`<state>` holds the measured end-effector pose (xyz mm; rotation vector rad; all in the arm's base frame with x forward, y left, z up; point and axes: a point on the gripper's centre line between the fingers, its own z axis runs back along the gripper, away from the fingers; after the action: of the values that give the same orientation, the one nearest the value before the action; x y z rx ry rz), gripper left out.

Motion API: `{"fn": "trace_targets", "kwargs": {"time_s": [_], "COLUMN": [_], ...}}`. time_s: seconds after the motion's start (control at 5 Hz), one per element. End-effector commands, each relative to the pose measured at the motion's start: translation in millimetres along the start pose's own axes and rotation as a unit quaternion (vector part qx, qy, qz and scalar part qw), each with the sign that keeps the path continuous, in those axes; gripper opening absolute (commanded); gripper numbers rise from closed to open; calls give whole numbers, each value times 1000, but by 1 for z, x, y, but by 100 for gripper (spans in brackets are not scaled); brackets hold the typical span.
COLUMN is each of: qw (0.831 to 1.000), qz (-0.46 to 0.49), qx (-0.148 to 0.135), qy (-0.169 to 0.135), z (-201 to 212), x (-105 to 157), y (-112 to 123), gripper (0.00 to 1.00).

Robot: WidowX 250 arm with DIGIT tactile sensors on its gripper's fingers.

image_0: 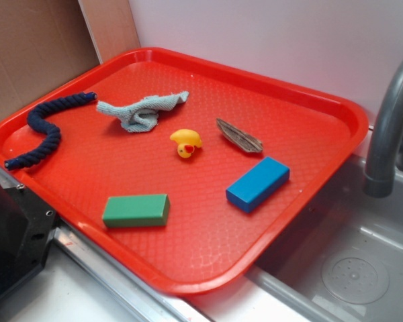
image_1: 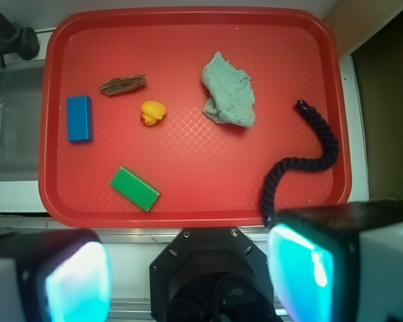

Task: Grab the yellow duck.

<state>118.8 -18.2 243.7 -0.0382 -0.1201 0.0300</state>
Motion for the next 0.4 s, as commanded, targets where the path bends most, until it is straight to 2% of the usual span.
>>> {"fn": "trace_targets", "kwargs": {"time_s": [0.0, 0.2], "qw": [1000, 992], "qz": [0, -125], "qx": [0, -12], "qy": [0, -22], "z": [0, -57], "x": [0, 43], "y": [0, -28], "gripper": [100, 100]}}
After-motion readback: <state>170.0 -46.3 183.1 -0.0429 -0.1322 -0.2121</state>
